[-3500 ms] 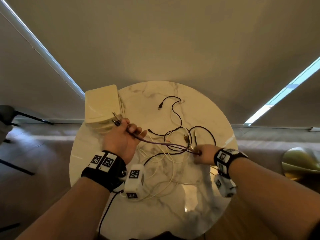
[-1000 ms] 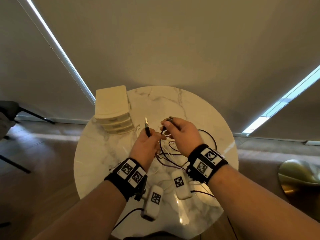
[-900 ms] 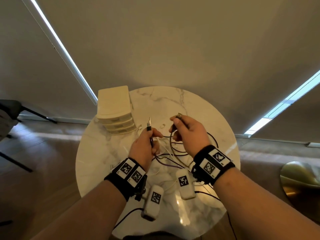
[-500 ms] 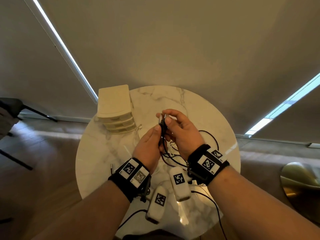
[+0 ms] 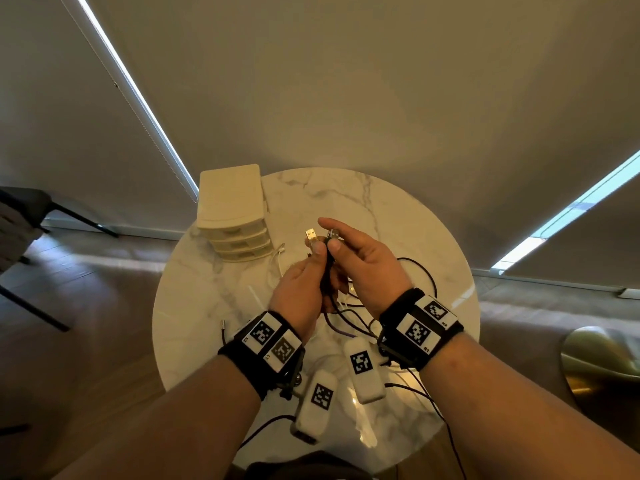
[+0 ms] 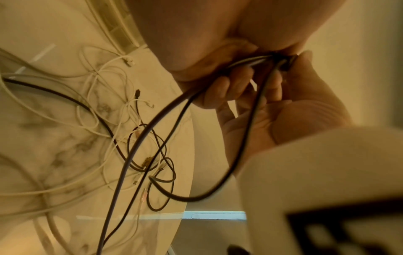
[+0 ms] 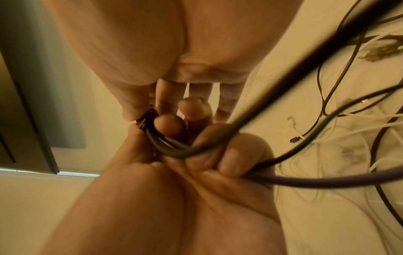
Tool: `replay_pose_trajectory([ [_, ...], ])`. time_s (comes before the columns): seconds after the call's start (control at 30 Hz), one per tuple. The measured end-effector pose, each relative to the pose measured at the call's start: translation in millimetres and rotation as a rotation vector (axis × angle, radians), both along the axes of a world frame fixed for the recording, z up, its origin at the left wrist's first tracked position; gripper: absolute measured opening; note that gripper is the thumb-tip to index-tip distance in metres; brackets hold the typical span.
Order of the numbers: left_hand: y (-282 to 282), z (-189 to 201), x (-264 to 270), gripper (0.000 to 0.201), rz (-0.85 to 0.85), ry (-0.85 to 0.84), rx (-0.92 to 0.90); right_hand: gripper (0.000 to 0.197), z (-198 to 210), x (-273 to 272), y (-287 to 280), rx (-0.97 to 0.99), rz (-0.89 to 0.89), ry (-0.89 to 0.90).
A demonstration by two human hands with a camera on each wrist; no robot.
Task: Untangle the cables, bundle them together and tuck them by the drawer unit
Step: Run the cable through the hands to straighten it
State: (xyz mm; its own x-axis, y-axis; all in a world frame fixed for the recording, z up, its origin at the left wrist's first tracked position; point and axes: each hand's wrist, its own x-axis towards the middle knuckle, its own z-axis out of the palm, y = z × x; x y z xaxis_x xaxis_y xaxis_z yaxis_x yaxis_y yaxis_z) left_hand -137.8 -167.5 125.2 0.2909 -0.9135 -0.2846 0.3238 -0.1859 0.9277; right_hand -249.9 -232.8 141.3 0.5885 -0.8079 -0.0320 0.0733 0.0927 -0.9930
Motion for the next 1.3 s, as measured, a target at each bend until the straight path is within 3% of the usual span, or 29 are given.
replay_pose_trajectory([
  [0.13, -7.3, -0.3, -2.3, 0.054, -0.033, 0.183, 0.026, 0.027, 4.8, 1.4, -2.3, 0.054, -0.084, 0.018],
  [0.23, -16.6, -0.5, 2.0, 0.037, -0.023, 0.181, -0.043, 0.031, 3.6, -0.4, -7.5, 0.147, -0.046, 0.015],
  [0.3, -25.0, 5.7, 10.4, 0.037, 0.058, 0.193, -0.066, 0.034, -4.6, -5.7, -8.0, 0.139, 0.009, 0.080],
  [0.37, -33.1, 13.3, 22.6, 0.038, 0.188, 0.286, -0.066, 0.035, -19.3, -14.6, -7.9, -0.050, 0.067, 0.261],
  [0.43, -38.2, 13.6, 39.6, 0.041, 0.311, 0.358, -0.044, 0.025, -35.9, -23.7, -9.0, -0.302, 0.162, 0.559],
  [0.5, -38.3, 8.0, 56.3, 0.045, 0.376, 0.420, 0.003, 0.014, -46.2, -31.3, -9.4, -0.384, 0.214, 0.752],
  [0.53, -35.8, 4.4, 63.2, 0.045, 0.380, 0.415, 0.034, 0.018, -50.5, -34.8, -9.5, -0.377, 0.195, 0.780],
  [0.6, -26.1, -4.6, 72.2, 0.035, 0.353, 0.260, 0.087, 0.026, -53.7, -39.2, -10.0, -0.340, 0.142, 0.795],
  [0.67, -13.7, -16.4, 76.9, 0.024, 0.274, -0.041, 0.108, 0.041, -54.7, -40.9, -15.8, -0.372, 0.152, 0.920],
  [0.77, 2.0, -28.1, 79.0, 0.034, 0.008, -0.464, 0.138, 0.054, -43.1, -37.8, -24.1, -0.474, 0.189, 1.060],
  [0.87, 3.2, -25.9, 67.3, 0.021, -0.349, -0.767, 0.138, 0.048, -21.1, -23.2, -25.1, -0.559, 0.253, 0.932],
  [0.93, 1.6, -20.3, 58.2, 0.017, -0.411, -0.851, 0.132, 0.041, -10.0, -17.1, -28.3, -0.544, 0.244, 0.831],
  [1.0, -0.1, -23.2, 63.3, 0.022, -0.255, -0.785, 0.174, 0.032, -9.0, -24.1, -38.0, -0.477, 0.226, 0.760],
  [1.13, -2.0, -18.8, 90.1, 0.026, 0.217, -0.206, 0.117, 0.021, -31.2, -60.4, -63.2, -0.313, 0.132, 0.799],
  [1.3, -4.9, -6.8, 86.7, 0.028, 0.319, -0.086, 0.054, 0.026, -32.7, -53.3, -67.8, -0.271, 0.061, 0.818],
])
